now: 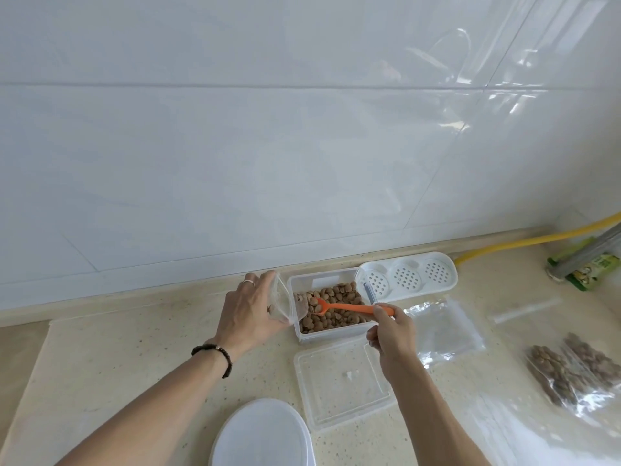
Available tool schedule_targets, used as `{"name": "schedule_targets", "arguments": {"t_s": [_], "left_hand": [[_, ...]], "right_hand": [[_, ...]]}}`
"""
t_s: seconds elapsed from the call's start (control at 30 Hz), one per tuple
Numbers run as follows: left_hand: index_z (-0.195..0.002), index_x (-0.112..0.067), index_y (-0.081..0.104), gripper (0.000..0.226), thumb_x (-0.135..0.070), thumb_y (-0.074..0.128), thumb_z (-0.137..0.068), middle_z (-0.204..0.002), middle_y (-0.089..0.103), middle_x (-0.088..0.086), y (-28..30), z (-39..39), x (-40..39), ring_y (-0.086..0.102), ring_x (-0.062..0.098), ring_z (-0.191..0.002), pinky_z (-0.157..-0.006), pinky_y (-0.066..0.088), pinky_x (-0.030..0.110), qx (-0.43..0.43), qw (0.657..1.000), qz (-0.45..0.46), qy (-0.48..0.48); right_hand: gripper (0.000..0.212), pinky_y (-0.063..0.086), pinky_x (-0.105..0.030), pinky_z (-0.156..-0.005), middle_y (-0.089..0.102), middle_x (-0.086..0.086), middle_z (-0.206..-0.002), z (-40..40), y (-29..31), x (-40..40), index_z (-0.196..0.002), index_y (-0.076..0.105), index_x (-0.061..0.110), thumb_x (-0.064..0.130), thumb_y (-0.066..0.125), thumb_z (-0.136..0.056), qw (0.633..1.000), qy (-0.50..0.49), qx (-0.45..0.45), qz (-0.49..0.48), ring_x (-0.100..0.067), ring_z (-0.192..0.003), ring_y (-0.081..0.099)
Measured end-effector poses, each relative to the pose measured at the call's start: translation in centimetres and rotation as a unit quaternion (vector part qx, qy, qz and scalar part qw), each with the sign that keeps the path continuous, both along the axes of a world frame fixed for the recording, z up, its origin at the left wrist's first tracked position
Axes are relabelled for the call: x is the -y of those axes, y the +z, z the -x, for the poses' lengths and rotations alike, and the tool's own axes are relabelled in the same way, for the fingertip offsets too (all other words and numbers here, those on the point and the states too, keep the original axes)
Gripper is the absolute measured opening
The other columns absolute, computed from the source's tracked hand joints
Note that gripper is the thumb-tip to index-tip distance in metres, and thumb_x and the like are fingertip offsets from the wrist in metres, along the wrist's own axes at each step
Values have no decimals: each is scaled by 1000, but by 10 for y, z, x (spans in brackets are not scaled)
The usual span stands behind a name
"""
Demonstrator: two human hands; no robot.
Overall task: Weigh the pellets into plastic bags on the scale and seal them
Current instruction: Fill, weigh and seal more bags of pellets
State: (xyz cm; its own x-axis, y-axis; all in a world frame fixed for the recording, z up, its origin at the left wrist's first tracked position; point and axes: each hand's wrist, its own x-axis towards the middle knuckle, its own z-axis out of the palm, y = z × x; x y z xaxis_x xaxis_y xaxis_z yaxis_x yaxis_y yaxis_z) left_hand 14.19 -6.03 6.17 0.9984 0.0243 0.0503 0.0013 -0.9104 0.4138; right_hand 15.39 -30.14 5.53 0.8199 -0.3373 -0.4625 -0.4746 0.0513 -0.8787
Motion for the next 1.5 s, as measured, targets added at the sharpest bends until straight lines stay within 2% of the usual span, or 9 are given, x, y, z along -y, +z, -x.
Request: {"name": "schedule_targets", "arguments": {"t_s": [0.13,0.27,0.43,0.53,0.67,0.8,0.97,1.23,1.5], "left_hand": [[-120,-25,44,73,-66,60,-62,-96,49,0,3,-3,4,53,22,-86,-67,40,31,7,1000,-5,-1],[-112,-27,42,58,-53,66,-66,-94,45,-1,3,-10,14,52,22,-90,-67,38,32,-11,1000,-11,2],[-134,-25,36,81,-54,74,-69,-114,47,2,3,-17,33,51,22,-108,-85,44,37,-31,998,47,9],[-138,-25,34,89,-59,75,-66,-118,44,2,6,-18,38,50,22,-111,-90,43,38,-35,995,96,19],[-141,-24,31,98,-60,78,-64,-122,43,4,3,-19,37,50,23,-112,-93,43,40,-38,991,125,30],[-142,-24,30,98,-58,79,-64,-122,43,3,1,-18,35,49,22,-112,-92,44,40,-33,990,131,31],[-136,-26,35,91,-55,80,-64,-118,44,0,-4,-12,24,50,21,-110,-88,42,35,-27,993,108,30],[-130,-21,42,103,-79,37,-46,-95,40,-5,4,4,8,44,17,-83,-72,39,32,-33,996,84,6],[-137,-22,39,85,-50,79,-66,-105,41,-3,-9,1,4,51,22,-98,-76,38,32,-23,998,55,-6]], "right_hand": [[10,38,-29,-50,75,-11,-89,-2,19,11,-104,58,8,9,50,-97,998,-20,23,-46,-16,-46,46],[10,42,-29,-52,75,-7,-87,-4,49,15,-101,58,13,10,49,-98,997,-17,72,-33,-15,-46,48],[9,43,-26,-42,68,-10,-84,4,82,-3,-94,59,16,10,52,-98,968,100,202,108,-16,-43,54],[18,46,-40,-45,62,2,-73,12,90,-13,-89,58,25,10,53,-98,923,190,280,184,-32,-50,55],[21,43,-37,-43,56,1,-65,16,99,-11,-88,58,25,7,53,-98,915,202,298,182,-32,-46,52],[13,41,-22,-41,60,-8,-74,15,98,-6,-94,60,17,6,53,-99,937,147,287,136,-19,-43,52],[15,46,-24,-43,64,-12,-88,4,64,7,-91,57,23,12,51,-100,954,53,230,182,-25,-52,57],[28,56,-49,-59,61,5,-77,1,6,-4,-82,50,37,15,48,-99,954,58,137,260,-33,-62,63],[11,44,-25,-43,67,-13,-86,-2,-9,-21,-104,56,16,16,46,-100,986,88,37,138,-14,-44,55]]}}
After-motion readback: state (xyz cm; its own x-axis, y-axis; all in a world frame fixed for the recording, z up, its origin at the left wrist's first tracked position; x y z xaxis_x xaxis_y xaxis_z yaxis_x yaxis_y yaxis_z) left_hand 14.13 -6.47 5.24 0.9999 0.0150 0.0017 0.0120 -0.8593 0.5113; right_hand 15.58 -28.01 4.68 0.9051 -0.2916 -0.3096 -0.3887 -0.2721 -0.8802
